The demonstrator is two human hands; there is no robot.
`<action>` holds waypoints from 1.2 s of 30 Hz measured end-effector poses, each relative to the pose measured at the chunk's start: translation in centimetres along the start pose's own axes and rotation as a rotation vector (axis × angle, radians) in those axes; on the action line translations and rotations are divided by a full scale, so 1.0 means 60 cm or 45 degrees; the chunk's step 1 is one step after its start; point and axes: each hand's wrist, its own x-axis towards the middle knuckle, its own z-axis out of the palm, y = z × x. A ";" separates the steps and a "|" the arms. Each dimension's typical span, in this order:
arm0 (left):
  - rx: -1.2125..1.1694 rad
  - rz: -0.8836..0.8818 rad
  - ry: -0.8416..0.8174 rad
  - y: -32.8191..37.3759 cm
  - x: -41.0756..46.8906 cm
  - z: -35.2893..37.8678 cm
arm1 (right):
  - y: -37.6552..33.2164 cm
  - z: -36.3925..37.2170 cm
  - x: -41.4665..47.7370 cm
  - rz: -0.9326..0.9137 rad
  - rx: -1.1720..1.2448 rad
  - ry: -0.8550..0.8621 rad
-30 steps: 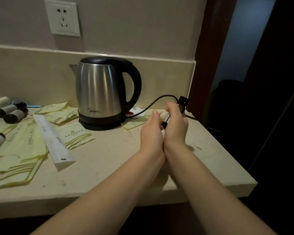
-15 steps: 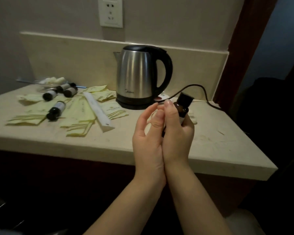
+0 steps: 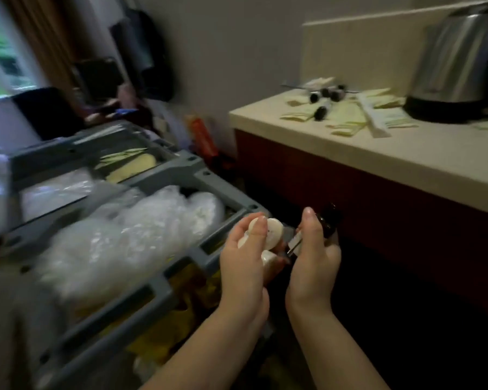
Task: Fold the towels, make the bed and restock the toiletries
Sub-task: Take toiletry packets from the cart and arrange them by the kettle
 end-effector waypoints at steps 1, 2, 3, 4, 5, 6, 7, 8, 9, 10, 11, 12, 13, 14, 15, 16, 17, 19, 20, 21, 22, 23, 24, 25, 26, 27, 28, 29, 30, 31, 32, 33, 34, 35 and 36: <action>0.000 0.031 0.058 0.020 -0.006 -0.040 | 0.009 0.021 -0.028 0.016 -0.019 -0.054; 0.000 0.067 0.108 0.041 -0.012 -0.082 | 0.019 0.044 -0.058 0.028 -0.038 -0.123; -0.001 0.100 0.144 0.060 -0.019 -0.125 | 0.028 0.068 -0.091 0.027 -0.056 -0.201; -0.008 0.119 0.169 0.079 -0.027 -0.165 | 0.038 0.092 -0.125 0.011 -0.071 -0.285; -0.017 0.133 0.190 0.097 -0.034 -0.210 | 0.051 0.117 -0.164 0.004 -0.083 -0.379; -0.031 0.144 0.211 0.115 -0.041 -0.257 | 0.066 0.144 -0.206 0.012 -0.090 -0.475; -0.046 0.156 0.232 0.132 -0.046 -0.306 | 0.086 0.173 -0.246 0.030 -0.093 -0.563; -0.060 0.167 0.251 0.149 -0.052 -0.359 | 0.110 0.203 -0.288 0.047 -0.101 -0.636; -0.060 0.184 0.271 0.164 -0.058 -0.417 | 0.136 0.234 -0.331 0.062 -0.112 -0.690; -0.040 0.208 0.296 0.182 -0.064 -0.477 | 0.164 0.268 -0.374 0.067 -0.123 -0.723; -0.003 0.227 0.326 0.202 -0.067 -0.541 | 0.193 0.304 -0.418 0.079 -0.138 -0.743; 0.034 0.238 0.361 0.226 -0.067 -0.606 | 0.223 0.341 -0.460 0.091 -0.156 -0.766; 0.052 0.238 0.413 0.248 -0.066 -0.670 | 0.253 0.377 -0.500 0.113 -0.175 -0.805; 0.056 0.223 0.478 0.267 -0.066 -0.731 | 0.282 0.409 -0.539 0.145 -0.194 -0.855; 0.053 0.197 0.543 0.282 -0.066 -0.786 | 0.308 0.436 -0.572 0.177 -0.222 -0.902; 0.037 0.169 0.596 0.297 -0.065 -0.833 | 0.329 0.460 -0.599 0.194 -0.261 -0.945; 0.013 0.139 0.630 0.308 -0.061 -0.873 | 0.348 0.482 -0.621 0.202 -0.299 -0.983; -0.028 0.097 0.647 0.328 -0.042 -0.935 | 0.384 0.524 -0.646 0.183 -0.359 -1.031; -0.044 0.084 0.641 0.336 -0.027 -0.958 | 0.403 0.542 -0.653 0.159 -0.401 -1.041; -0.058 0.075 0.627 0.342 -0.009 -0.976 | 0.423 0.558 -0.656 0.138 -0.452 -1.044; -0.068 0.068 0.607 0.348 0.014 -0.991 | 0.445 0.573 -0.656 0.129 -0.507 -1.038; -0.074 0.059 0.576 0.352 0.039 -1.004 | 0.469 0.588 -0.652 0.131 -0.557 -1.026; -0.075 0.046 0.532 0.355 0.066 -1.014 | 0.494 0.602 -0.645 0.133 -0.608 -1.011; -0.072 0.029 0.481 0.359 0.094 -1.023 | 0.518 0.617 -0.635 0.127 -0.665 -0.991; -0.063 0.013 0.431 0.363 0.125 -1.032 | 0.542 0.635 -0.623 0.108 -0.724 -0.969; -0.050 -0.002 0.390 0.368 0.159 -1.042 | 0.566 0.657 -0.606 0.084 -0.773 -0.942; -0.036 -0.015 0.361 0.372 0.194 -1.054 | 0.593 0.681 -0.586 0.063 -0.808 -0.910; -0.022 -0.025 0.346 0.378 0.231 -1.066 | 0.619 0.708 -0.564 0.047 -0.827 -0.878; -0.004 -0.028 0.336 0.388 0.270 -1.080 | 0.644 0.741 -0.540 0.038 -0.835 -0.853; 0.021 -0.030 0.328 0.402 0.309 -1.094 | 0.665 0.778 -0.518 0.031 -0.834 -0.843; 0.044 -0.029 0.319 0.421 0.350 -1.108 | 0.685 0.821 -0.497 0.021 -0.833 -0.839; 0.059 -0.016 0.316 0.443 0.391 -1.123 | 0.701 0.867 -0.479 0.010 -0.827 -0.847; 0.065 0.010 0.319 0.466 0.432 -1.137 | 0.713 0.915 -0.464 0.000 -0.816 -0.869; 0.062 0.044 0.327 0.489 0.474 -1.148 | 0.725 0.963 -0.450 -0.005 -0.801 -0.894; 0.058 0.068 0.332 0.510 0.512 -1.157 | 0.736 1.007 -0.437 -0.009 -0.791 -0.921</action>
